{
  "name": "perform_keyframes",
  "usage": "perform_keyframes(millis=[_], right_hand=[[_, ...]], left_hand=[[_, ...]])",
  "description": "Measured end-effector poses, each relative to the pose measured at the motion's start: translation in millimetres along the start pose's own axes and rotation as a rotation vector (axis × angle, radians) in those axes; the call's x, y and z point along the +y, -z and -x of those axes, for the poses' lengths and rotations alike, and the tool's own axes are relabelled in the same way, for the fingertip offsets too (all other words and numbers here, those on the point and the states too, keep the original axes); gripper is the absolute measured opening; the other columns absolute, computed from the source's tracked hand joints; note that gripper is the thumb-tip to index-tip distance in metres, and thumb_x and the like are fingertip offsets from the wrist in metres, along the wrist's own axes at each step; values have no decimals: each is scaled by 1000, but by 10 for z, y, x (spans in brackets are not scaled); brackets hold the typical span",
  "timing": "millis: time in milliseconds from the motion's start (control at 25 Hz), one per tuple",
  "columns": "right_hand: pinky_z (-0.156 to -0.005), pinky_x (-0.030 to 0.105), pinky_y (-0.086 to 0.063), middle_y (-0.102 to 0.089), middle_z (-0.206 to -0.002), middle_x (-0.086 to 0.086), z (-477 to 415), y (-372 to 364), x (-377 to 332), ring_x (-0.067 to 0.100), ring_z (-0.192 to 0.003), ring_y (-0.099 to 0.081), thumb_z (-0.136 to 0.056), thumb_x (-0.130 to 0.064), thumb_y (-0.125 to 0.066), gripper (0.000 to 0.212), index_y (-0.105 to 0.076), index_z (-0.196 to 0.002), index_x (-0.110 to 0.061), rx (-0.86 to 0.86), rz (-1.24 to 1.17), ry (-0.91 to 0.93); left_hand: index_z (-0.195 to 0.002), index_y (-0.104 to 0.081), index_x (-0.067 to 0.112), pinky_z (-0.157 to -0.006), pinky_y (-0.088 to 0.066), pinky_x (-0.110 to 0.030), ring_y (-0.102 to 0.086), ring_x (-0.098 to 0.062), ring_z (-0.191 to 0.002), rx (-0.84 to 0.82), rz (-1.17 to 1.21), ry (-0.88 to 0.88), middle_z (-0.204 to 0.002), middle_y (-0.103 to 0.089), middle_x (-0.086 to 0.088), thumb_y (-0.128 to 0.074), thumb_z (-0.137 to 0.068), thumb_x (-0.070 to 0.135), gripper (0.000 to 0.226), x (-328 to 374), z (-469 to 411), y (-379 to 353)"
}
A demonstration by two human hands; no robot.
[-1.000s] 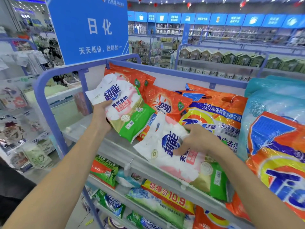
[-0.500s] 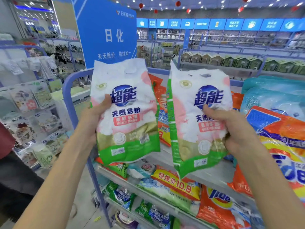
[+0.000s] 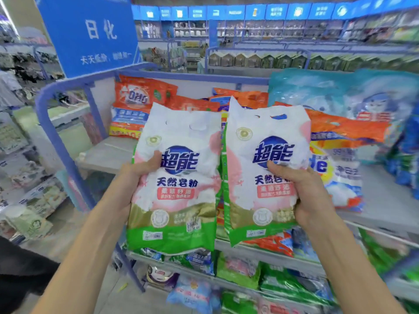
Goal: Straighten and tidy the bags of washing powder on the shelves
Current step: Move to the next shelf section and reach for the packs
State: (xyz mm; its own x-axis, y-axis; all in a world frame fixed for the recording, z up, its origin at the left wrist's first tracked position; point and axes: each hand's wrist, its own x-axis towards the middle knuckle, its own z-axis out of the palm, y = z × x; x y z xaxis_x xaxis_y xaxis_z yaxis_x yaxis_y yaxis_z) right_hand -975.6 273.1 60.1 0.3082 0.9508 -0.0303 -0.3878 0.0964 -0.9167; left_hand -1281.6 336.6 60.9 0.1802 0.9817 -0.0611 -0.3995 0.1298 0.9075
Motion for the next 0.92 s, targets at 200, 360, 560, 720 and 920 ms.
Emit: perform_keyframes(millis=[200,360,560,720,920], right_hand=[[-76,49,-63,-78,-101,18,610,837,-328,30,-79,-76,-57,-4,-84,61,-72,-117,0,116,-40,37],[-77,48,-62,-77,-105,20,1245,1615,-648,33,-85,-76,-59,-2,-85,59,-72,-117,-1,202,-45,68],[-77,48,-61,-76,-108,21,2061,2610,-962,35,-89,-75,-57,-3,-86,63,-71,-118,1,345,-57,130],[-78,49,-62,-75,-109,22,2610,3341,-1200,35,-88,-75,-62,-1,-84,57,-71,-118,1,448,-73,174],[-84,56,-60,-75,-107,23,3017,4216,-1343,39,-93,-74,-57,-2,-85,55,-75,-110,0,572,-130,184]], left_hand=[[-115,-77,15,-101,-49,-65,-70,-40,-111,-110,-17,85,-123,-72,-20,-70,-89,29,31,-405,304,-760],[-123,-73,16,-101,-48,-65,-69,-40,-113,-215,18,117,-125,-71,-19,-68,-90,27,36,-784,700,-1508],[-127,-70,12,-94,-54,-64,-70,-40,-111,-321,2,171,-125,-71,-21,-70,-87,27,43,-1337,1212,-2463],[-125,-70,10,-79,-62,-54,-75,-35,-98,-423,2,231,-117,-74,-19,-66,-90,24,38,-1734,1578,-3249],[-120,-73,9,-90,-55,-65,-72,-40,-106,-486,38,347,-119,-73,-21,-65,-89,19,33,-2335,1828,-4078]])
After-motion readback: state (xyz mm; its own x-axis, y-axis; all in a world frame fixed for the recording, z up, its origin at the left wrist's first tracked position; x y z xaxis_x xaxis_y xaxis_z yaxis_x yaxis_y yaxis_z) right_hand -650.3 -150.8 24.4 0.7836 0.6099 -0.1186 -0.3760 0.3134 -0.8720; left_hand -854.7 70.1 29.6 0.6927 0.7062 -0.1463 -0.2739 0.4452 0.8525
